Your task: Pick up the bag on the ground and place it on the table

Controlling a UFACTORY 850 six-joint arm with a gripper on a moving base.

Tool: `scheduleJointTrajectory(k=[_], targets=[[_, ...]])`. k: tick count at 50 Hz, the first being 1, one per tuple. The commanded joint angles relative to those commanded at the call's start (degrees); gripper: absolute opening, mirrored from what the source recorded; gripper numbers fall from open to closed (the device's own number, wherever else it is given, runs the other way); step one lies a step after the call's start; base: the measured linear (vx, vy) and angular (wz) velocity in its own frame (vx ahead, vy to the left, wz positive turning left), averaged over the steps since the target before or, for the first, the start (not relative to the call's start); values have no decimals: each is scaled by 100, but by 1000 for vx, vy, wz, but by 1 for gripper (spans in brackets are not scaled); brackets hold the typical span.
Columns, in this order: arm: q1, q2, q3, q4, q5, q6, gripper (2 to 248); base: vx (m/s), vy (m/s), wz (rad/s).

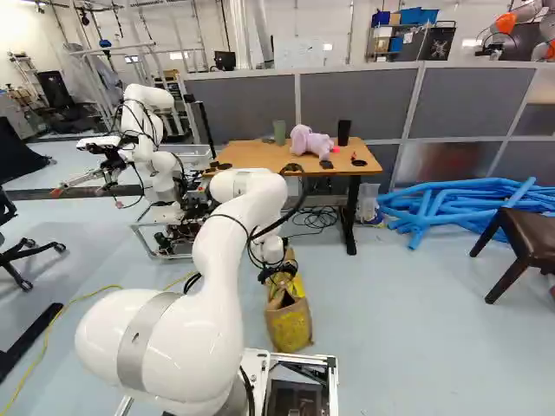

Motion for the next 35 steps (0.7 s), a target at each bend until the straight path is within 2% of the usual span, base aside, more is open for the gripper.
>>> scheduleJointTrajectory(k=[22,31,32,35], targets=[[-22,-488,-486,0,0,0,247,0,0,0],[-22,-566,-564,0,0,0,247,0,0,0],[-22,-568,-567,0,0,0,224,0,0,0],[-23,-573,-572,0,0,0,224,0,0,0]])
